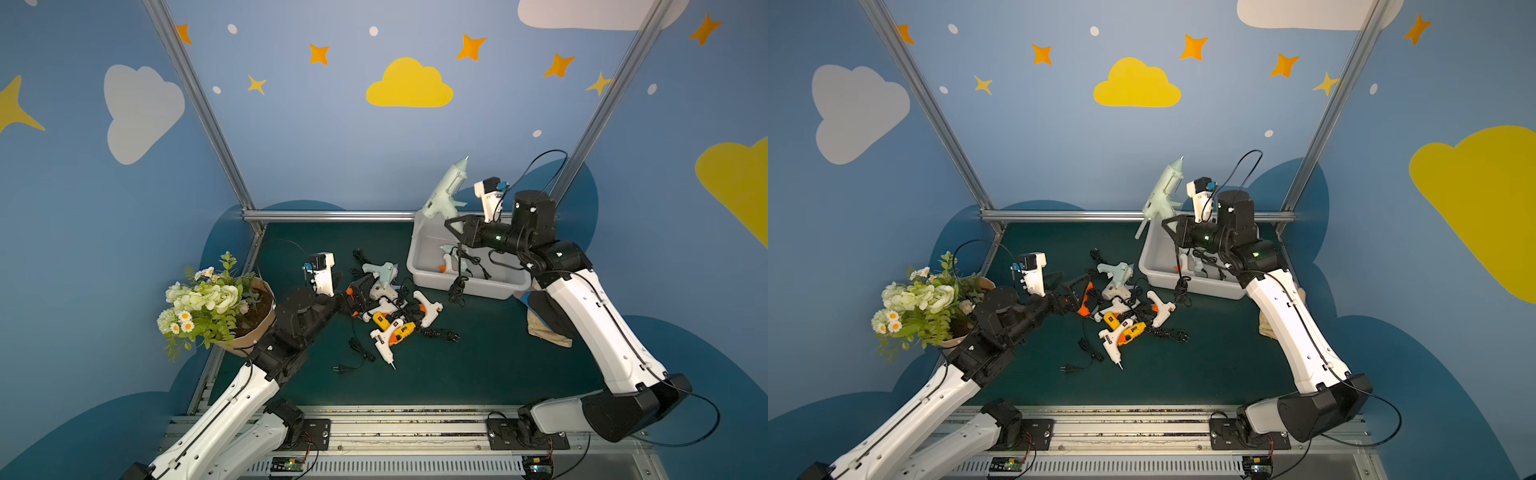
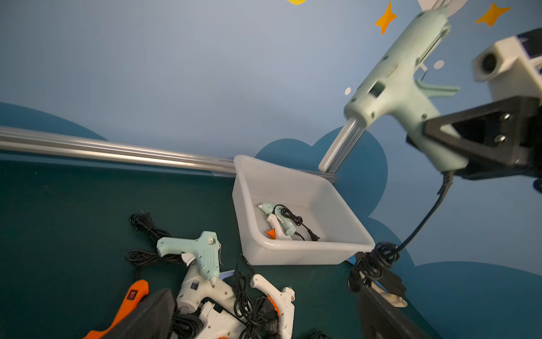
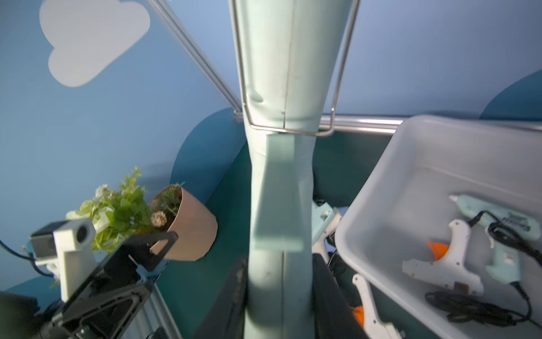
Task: Put the hot melt glue gun into the storage box
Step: Place the hot melt adhesive gun in the storage box.
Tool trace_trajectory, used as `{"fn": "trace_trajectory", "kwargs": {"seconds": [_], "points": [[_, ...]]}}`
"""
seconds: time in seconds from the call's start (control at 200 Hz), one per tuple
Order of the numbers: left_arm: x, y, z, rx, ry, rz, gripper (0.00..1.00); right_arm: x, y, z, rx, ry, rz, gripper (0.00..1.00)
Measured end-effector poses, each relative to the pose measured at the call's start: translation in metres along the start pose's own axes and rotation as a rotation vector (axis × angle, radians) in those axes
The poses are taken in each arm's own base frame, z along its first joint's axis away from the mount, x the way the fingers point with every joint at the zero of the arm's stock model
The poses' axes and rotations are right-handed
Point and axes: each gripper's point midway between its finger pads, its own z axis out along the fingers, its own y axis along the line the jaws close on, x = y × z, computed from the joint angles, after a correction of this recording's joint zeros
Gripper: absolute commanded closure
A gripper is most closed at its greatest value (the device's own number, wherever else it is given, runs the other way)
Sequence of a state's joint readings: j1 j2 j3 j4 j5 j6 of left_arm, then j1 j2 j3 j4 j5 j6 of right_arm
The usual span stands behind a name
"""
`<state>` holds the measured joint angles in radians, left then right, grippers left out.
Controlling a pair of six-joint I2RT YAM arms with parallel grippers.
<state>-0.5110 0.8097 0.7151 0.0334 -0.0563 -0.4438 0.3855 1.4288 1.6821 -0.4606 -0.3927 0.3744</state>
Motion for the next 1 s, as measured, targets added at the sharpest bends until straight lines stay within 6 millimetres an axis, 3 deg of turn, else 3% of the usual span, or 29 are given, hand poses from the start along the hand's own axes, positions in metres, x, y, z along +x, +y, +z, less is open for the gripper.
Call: {"fn": "trace_trajectory", "kwargs": {"seconds": [0.165,0.335,0.491,0.616,0.776,1.001], "points": [[0.015,0.007,0.003,-0.019,0.04,-0.034,0.0,-0.049,-0.033,0.012,0.047,-0.108,-0.012,1.0],[0.028,0.013,0.004,-0.036,0.072,-0.056,0.0,-0.059,-0.09,0.053,0.099,-0.105,0.024,1.0],[0.037,0.018,0.002,-0.053,0.096,-0.063,0.0,-0.031,-0.146,0.098,0.142,-0.026,0.09,1.0],[0.039,0.022,-0.002,-0.067,0.095,-0.062,0.0,0.002,-0.177,0.12,0.17,0.05,0.154,1.0],[0.038,0.025,-0.006,-0.089,0.086,-0.06,0.0,0.038,-0.188,0.125,0.186,0.136,0.22,1.0],[0.036,0.031,-0.012,-0.124,0.077,-0.056,0.0,0.063,-0.185,0.117,0.176,0.256,0.302,1.0]]}}
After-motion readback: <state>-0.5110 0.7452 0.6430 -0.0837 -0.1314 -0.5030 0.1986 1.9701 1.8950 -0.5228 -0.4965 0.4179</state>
